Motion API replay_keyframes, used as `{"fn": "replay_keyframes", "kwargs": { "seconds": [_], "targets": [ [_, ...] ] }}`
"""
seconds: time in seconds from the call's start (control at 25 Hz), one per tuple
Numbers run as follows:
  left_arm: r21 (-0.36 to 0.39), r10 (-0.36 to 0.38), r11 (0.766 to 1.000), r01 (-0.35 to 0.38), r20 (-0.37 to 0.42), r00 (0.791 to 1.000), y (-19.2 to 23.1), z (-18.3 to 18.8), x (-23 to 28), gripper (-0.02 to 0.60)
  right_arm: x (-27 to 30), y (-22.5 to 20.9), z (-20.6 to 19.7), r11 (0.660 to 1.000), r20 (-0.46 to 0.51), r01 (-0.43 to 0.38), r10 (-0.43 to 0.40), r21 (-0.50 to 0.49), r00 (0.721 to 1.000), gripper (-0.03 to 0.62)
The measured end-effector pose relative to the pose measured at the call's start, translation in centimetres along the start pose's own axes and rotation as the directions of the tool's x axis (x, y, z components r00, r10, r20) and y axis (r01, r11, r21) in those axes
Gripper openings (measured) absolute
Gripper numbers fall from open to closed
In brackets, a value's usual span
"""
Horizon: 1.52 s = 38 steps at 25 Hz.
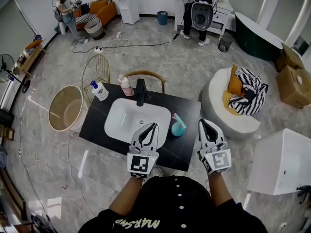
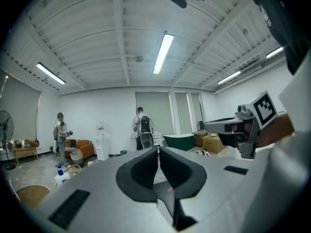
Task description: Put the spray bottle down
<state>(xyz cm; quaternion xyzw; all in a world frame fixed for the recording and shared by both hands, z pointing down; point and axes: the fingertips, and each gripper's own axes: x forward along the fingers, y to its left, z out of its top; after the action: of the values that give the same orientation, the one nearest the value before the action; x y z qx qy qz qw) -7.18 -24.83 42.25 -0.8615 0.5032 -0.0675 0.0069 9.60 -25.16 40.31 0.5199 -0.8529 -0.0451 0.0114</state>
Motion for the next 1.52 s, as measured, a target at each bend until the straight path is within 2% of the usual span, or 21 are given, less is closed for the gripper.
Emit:
{"fn": "replay_keyframes", "kwargs": {
  "seconds": [1.52],
  "targets": [
    [0.003, 0.022, 1.000, -0.022, 0.010, 1.000, -0.52, 0.33, -0.32, 0.021, -0.03, 0.39, 0.50, 0.999, 0.025, -0.037, 0.037, -0.019, 0.999, -0.005]
  ]
}}
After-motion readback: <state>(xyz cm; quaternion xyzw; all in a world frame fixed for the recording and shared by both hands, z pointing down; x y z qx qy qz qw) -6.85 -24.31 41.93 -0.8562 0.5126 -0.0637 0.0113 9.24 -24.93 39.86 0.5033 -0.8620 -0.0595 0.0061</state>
